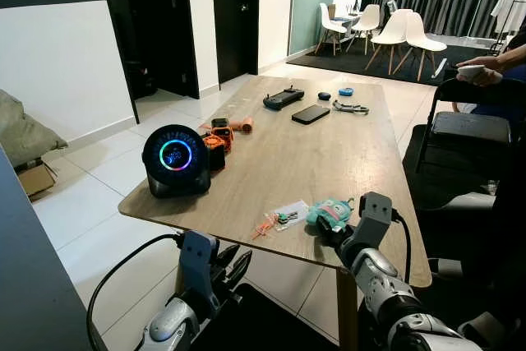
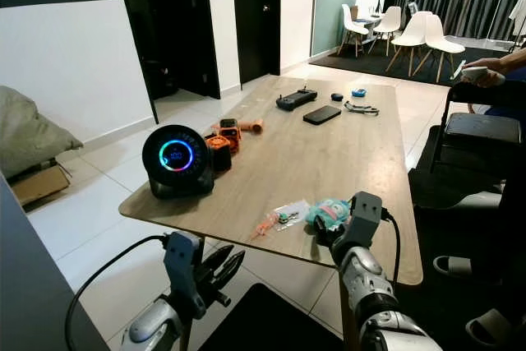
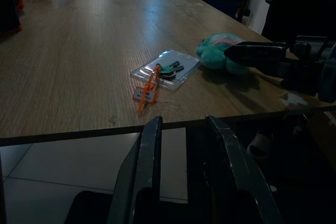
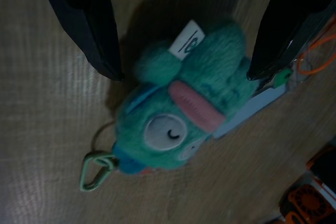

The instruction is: Hang keys on a hook

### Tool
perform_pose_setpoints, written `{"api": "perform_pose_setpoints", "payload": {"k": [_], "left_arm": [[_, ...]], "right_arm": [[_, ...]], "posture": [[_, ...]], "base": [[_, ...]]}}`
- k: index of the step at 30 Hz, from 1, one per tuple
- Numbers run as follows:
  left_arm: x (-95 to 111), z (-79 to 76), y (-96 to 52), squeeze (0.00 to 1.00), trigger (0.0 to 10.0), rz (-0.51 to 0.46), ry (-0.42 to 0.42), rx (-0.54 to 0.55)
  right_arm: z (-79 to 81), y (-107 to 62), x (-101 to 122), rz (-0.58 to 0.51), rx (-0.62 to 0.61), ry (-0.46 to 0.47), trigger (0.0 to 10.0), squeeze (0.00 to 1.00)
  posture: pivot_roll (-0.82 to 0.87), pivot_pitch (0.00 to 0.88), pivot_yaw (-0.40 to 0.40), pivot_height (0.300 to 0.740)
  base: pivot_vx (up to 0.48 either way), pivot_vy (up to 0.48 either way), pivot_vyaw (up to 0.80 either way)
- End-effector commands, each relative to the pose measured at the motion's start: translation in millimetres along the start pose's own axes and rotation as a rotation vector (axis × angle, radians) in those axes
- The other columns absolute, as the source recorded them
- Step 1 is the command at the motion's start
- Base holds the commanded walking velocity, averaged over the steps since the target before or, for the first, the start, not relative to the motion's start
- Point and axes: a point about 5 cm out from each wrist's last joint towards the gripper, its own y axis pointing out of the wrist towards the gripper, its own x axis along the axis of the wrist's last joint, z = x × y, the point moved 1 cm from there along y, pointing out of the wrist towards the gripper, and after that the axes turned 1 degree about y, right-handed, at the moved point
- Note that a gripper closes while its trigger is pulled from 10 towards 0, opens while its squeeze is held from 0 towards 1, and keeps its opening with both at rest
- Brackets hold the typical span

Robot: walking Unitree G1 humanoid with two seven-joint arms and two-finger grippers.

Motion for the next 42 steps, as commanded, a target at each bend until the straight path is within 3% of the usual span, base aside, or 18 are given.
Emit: {"api": "perform_pose_setpoints", "payload": {"k": [1, 2, 3, 4, 5, 6, 7, 20, 22, 24, 29, 30, 31, 33, 35, 38, 40, 42], "left_arm": [[0.3, -3.3, 3.0, 0.0, 10.0, -0.004, -0.015, -0.002], [0.2, -3.5, 3.0, 0.0, 10.0, -0.003, -0.015, -0.002], [0.2, -3.5, 3.0, 0.0, 10.0, -0.003, -0.015, -0.002], [0.1, -3.6, 3.0, 0.0, 10.0, -0.003, -0.015, -0.002], [0.1, -3.6, 3.0, 0.0, 10.0, -0.003, -0.015, -0.001], [0.1, -3.6, 3.0, 0.0, 10.0, -0.003, -0.015, -0.001], [0.1, -3.6, 3.1, 0.0, 10.0, -0.004, -0.015, -0.001], [0.3, -3.4, 4.6, 0.0, 10.0, -0.004, -0.013, 0.0], [0.3, -3.4, 4.6, 0.0, 10.0, -0.004, -0.013, 0.001], [-0.4, -3.7, 4.1, 0.0, 10.0, -0.003, -0.013, 0.002], [-1.2, -4.1, 3.5, 0.0, 10.0, -0.003, -0.016, 0.004], [-1.2, -4.1, 3.4, 0.0, 10.0, -0.005, -0.022, 0.008], [-1.0, -4.1, 3.4, 0.0, 10.0, -0.009, -0.027, 0.01], [-1.0, -4.1, 3.4, 0.0, 10.0, -0.009, -0.027, 0.01], [-0.5, -3.9, 3.5, 0.0, 10.0, -0.015, -0.035, 0.014], [-0.2, -3.7, 3.9, 0.0, 10.0, -0.017, -0.039, 0.016], [0.4, -2.2, 4.0, 0.0, 10.0, -0.022, -0.048, 0.027], [0.7, -0.7, 3.8, 0.0, 10.0, -0.024, -0.051, 0.033]], "right_arm": [[-1.1, -1.9, -12.2, 0.05, -0.012, 0.001, 9.2, 0.0], [-1.3, -2.3, -13.7, 0.054, -0.014, 0.001, 7.1, 0.0], [-1.3, -2.3, -13.7, 0.054, -0.014, 0.001, 7.1, 0.0], [-1.5, -2.6, -14.7, 0.057, -0.015, 0.002, 4.7, 0.0], [-1.8, -2.8, -15.3, 0.058, -0.017, 0.003, 3.9, 0.0], [-1.8, -2.8, -15.3, 0.058, -0.017, 0.003, 3.9, 0.0], [-2.0, -2.9, -15.6, 0.059, -0.017, 0.003, 2.6, 0.0], [-4.6, -3.8, -17.2, 0.064, -0.032, 0.0, 2.4, 0.0], [-4.6, -3.9, -17.6, 0.064, -0.032, 0.0, 2.1, 0.0], [-4.8, -4.5, -19.3, 0.066, -0.031, -0.001, 0.0, 0.0], [-4.2, -4.9, -19.8, 0.061, -0.021, -0.006, 0.0, 0.0], [-2.5, -4.4, -15.9, 0.035, -0.007, -0.027, 2.1, 0.0], [1.3, -3.9, -7.7, -0.022, 0.018, -0.068, 10.0, 0.0], [1.3, -3.9, -7.7, -0.022, 0.018, -0.068, 10.0, 0.0], [10.4, -4.3, 4.6, -0.116, 0.071, -0.135, 10.0, 0.0], [16.6, -6.0, 8.9, -0.164, 0.105, -0.195, 10.0, 0.0], [29.6, -11.3, 12.1, -0.242, 0.175, -0.261, 10.0, 0.0], [38.0, -15.1, 13.2, -0.281, 0.22, -0.272, 10.0, 0.0]], "posture": [[0.01, 0.054, 0.003, 0.74], [0.01, 0.054, 0.003, 0.74], [0.01, 0.054, 0.003, 0.74], [0.01, 0.054, 0.002, 0.74], [0.01, 0.054, 0.003, 0.74], [0.01, 0.054, 0.003, 0.74], [0.01, 0.054, 0.003, 0.74], [0.01, 0.052, 0.002, 0.74], [0.01, 0.052, 0.002, 0.74], [0.01, 0.049, 0.0, 0.74], [0.0, 0.038, -0.002, 0.74], [0.0, 0.038, -0.002, 0.74], [0.0, 0.038, -0.002, 0.74], [0.0, 0.038, -0.002, 0.74], [0.0, 0.032, -0.003, 0.74], [0.0, 0.031, -0.003, 0.74], [0.0, 0.028, -0.002, 0.74], [0.0, 0.028, -0.001, 0.74]], "base": [[0.0, 0.0, 0.0], [0.0, 0.0, 0.0], [0.0, 0.0, 0.0], [0.0, 0.0, 0.0], [0.0, 0.0, 0.0], [0.0, 0.0, 0.0], [0.0, 0.0, 0.0], [0.0, 0.0, 0.0], [0.0, 0.0, 0.0], [0.0, 0.0, 0.0], [0.0, 0.0, 0.0], [0.0, 0.0, 0.0], [0.0, 0.0, 0.0], [0.0, 0.0, 0.0], [0.0, 0.0, 0.0], [0.0, 0.0, 0.0], [0.0, 0.0, 0.0], [0.0, 0.0, 0.0]]}}
